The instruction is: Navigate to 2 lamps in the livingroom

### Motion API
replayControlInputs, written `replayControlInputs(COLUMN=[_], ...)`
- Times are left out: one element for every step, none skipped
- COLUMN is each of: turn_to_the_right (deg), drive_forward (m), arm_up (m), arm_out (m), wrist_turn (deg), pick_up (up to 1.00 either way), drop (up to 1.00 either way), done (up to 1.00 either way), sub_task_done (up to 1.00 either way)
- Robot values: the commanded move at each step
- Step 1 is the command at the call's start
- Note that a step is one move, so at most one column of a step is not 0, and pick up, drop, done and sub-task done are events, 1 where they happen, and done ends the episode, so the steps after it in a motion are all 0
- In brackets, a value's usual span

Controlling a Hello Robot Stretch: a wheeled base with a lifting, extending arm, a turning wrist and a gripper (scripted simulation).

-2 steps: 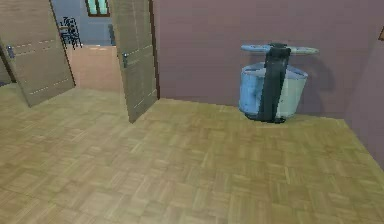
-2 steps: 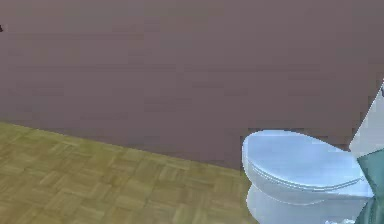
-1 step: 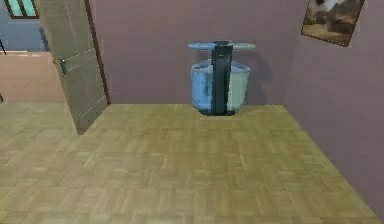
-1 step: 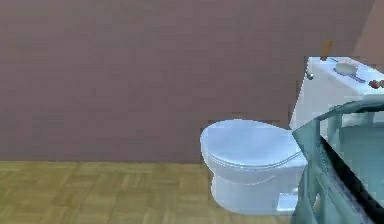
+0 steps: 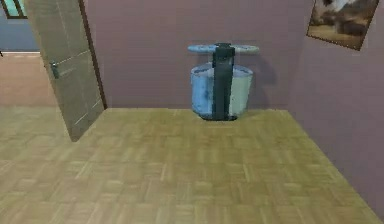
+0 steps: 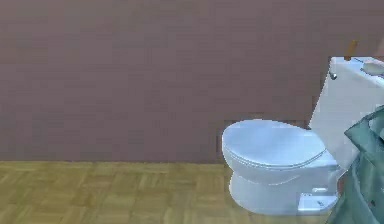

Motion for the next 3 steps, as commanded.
replayControlInputs(turn_to_the_right=[-45.0, -15.0, 0.0], drive_forward=[0.00, 0.00, 1.00], arm_up=[0.00, 0.00, 0.00], arm_out=[0.00, 0.00, 0.00], wrist_turn=[0.0, 0.0, 0.0], pick_up=[0.00, 0.00, 0.00], drop=[0.00, 0.00, 0.00], done=[0.00, 0.00, 0.00], sub_task_done=[0.00, 0.00, 0.00])
